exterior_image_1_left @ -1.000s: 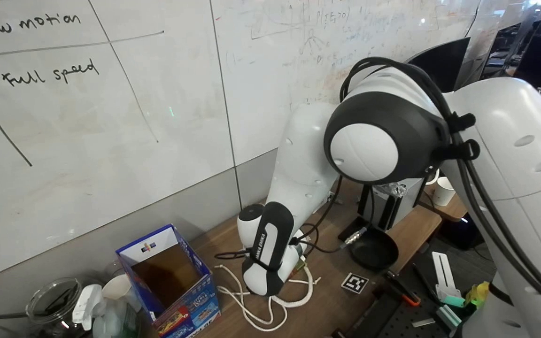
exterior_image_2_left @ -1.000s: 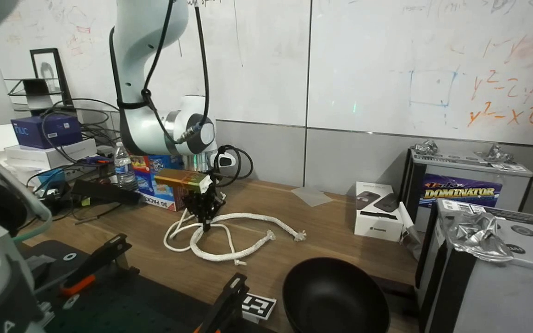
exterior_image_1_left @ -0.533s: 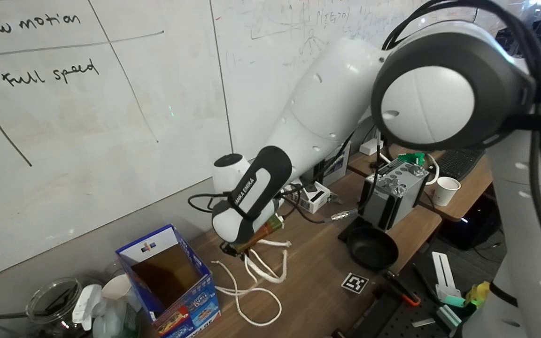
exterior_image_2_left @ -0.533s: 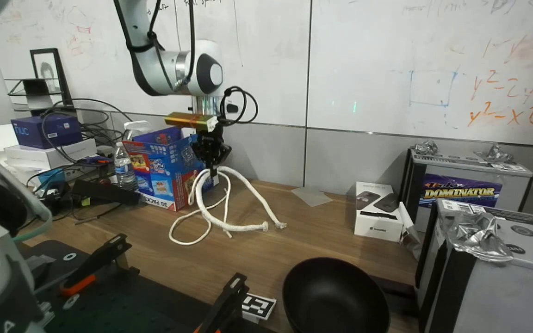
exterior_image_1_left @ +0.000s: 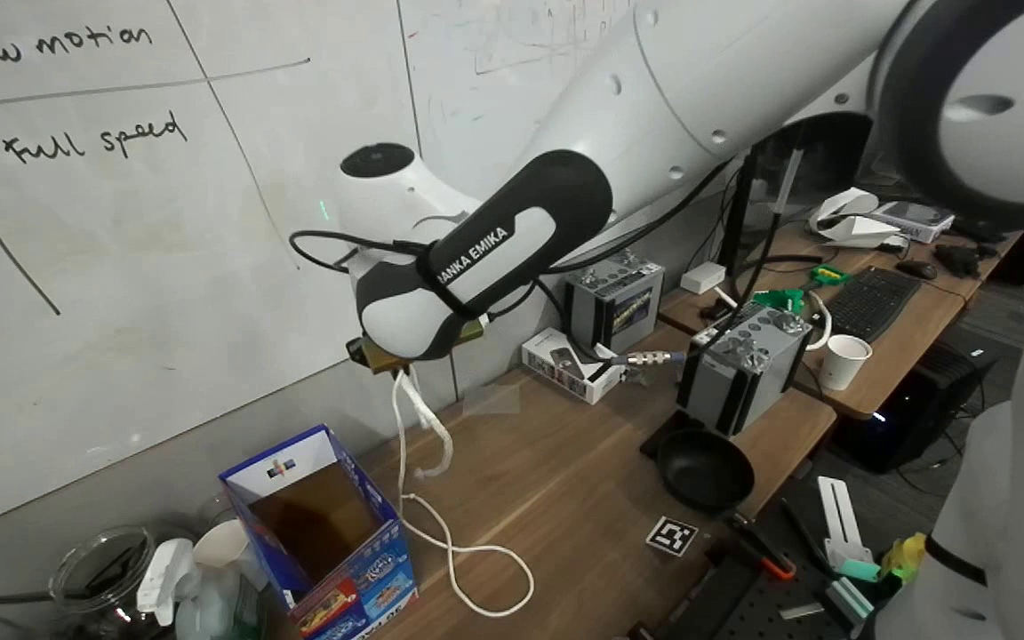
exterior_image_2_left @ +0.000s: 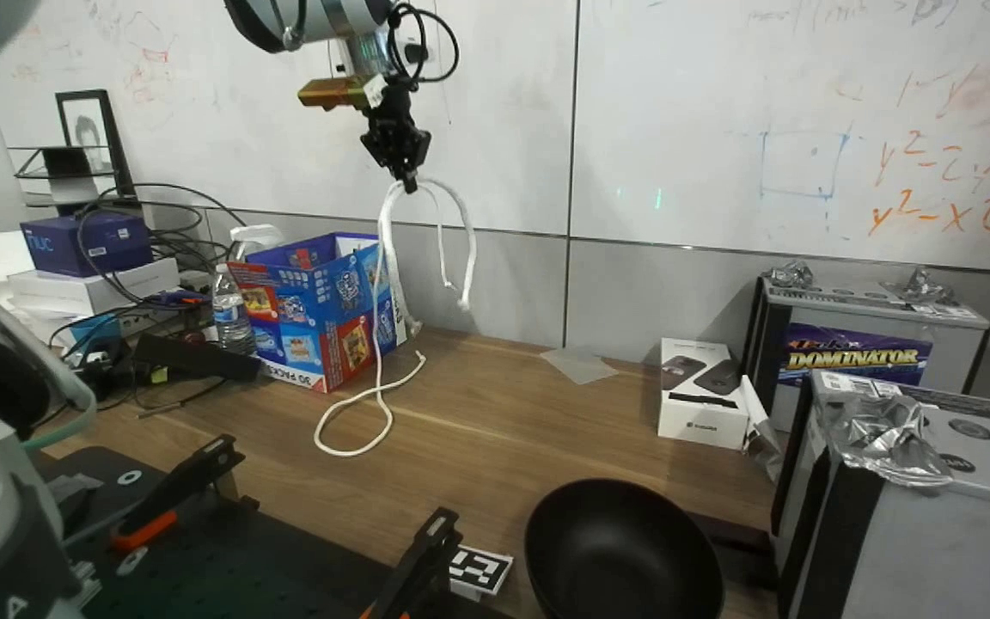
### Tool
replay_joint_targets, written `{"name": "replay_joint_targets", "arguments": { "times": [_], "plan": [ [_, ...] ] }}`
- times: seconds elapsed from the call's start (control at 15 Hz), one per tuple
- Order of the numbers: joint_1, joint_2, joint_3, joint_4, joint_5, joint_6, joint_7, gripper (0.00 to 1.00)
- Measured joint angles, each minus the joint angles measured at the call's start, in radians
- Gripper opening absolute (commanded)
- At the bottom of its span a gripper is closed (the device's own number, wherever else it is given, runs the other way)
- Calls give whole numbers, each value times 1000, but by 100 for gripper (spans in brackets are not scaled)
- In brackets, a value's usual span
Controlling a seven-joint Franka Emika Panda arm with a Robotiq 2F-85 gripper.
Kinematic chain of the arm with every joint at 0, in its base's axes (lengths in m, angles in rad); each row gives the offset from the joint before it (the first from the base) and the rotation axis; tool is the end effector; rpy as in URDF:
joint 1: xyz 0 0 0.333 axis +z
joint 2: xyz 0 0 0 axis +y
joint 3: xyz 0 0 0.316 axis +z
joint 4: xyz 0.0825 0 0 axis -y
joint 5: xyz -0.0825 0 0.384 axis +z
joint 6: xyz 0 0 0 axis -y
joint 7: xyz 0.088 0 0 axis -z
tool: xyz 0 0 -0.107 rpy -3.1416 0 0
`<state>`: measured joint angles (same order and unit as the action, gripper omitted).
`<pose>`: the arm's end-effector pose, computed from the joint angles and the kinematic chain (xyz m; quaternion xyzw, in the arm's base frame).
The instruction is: Put the white ropes inside the blue box
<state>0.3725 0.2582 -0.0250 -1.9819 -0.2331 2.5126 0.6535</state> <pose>0.5879 0.2157 0.3644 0.9851 -0.0662 0.1583 0.0087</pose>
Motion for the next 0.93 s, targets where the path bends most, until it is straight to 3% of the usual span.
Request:
{"name": "replay_joint_targets", "arguments": {
  "times": [0.27,0.4,0.67,0.93],
  "plan": [
    [31,-94,26,62,-221,-81,211,2],
    [30,-128,60,95,-274,-127,273,2],
    [23,-153,135,132,-265,-150,323,2],
    [21,-143,202,147,-182,-147,331,2]
  ]
}}
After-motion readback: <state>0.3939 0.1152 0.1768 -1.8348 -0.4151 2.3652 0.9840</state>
